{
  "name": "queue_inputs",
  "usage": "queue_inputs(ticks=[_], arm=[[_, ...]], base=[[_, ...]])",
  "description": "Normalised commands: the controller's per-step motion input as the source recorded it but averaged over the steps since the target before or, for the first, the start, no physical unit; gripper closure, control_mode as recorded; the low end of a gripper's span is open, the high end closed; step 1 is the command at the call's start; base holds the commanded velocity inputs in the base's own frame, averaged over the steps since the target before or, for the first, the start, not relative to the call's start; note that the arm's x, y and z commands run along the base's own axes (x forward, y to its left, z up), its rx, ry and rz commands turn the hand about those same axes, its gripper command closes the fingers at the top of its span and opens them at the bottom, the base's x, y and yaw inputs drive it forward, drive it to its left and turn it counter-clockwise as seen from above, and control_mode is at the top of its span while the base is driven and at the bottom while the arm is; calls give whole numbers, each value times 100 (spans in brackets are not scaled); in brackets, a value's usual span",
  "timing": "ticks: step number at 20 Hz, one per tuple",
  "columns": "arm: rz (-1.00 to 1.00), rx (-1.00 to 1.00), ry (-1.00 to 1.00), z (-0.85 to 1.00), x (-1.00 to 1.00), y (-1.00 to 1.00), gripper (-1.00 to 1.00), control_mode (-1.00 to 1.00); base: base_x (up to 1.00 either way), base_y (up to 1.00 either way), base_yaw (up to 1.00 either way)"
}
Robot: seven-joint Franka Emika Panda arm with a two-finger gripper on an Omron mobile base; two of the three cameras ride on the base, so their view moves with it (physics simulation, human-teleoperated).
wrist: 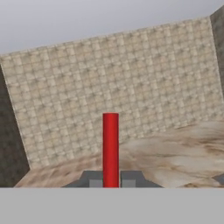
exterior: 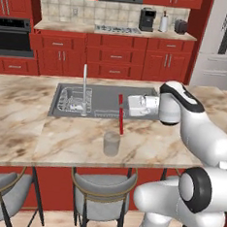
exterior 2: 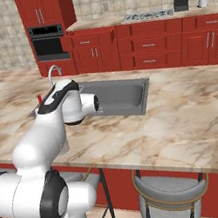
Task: Take a straw from the drawer in front and place it inside the glass cup on the dining counter.
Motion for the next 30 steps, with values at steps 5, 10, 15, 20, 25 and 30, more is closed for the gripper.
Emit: queue_inputs(ticks=[5, 10, 15, 20, 25, 30], arm=[[3, 0, 0, -3, 0, 5, 100, -100], [3, 0, 0, -12, 0, 2, 100, -100], [3, 0, 0, -18, 0, 0, 100, -100], [4, 0, -1, -22, 5, 1, 100, -100], [4, 0, -1, -22, 17, 7, 100, -100], [5, 0, 0, -23, 18, 9, 100, -100]], base=[[0, 0, 0], [0, 0, 0], [0, 0, 0], [0, 0, 0], [0, 0, 0], [0, 0, 0]])
